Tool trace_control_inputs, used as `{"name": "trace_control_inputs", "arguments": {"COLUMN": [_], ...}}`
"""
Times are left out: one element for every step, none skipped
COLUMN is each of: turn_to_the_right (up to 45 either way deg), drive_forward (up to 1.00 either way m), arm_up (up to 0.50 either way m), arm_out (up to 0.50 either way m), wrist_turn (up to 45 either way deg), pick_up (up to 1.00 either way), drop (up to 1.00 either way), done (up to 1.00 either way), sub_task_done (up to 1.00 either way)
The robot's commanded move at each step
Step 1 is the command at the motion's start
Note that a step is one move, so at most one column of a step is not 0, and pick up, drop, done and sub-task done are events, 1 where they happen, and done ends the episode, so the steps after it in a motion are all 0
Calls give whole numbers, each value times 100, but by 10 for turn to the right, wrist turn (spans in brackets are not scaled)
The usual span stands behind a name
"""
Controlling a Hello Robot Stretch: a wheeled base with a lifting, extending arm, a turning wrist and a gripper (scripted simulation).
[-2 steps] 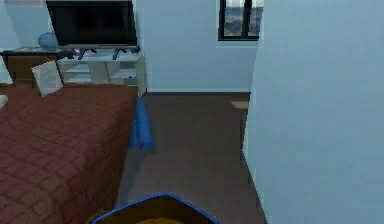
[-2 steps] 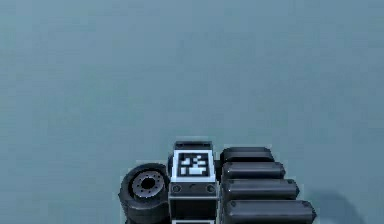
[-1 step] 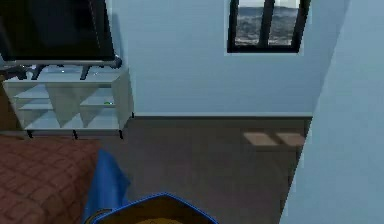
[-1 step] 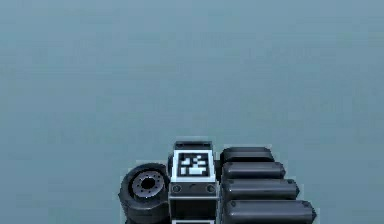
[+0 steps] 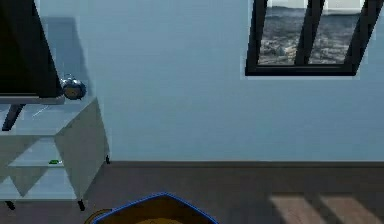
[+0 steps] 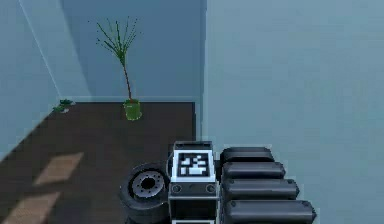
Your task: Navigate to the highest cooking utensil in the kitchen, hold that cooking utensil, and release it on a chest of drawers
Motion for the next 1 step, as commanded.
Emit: {"name": "trace_control_inputs", "arguments": {"turn_to_the_right": [0], "drive_forward": [15], "arm_up": [0], "arm_out": [0], "wrist_turn": [0], "pick_up": [0], "drop": [0], "done": [0], "sub_task_done": [0]}}
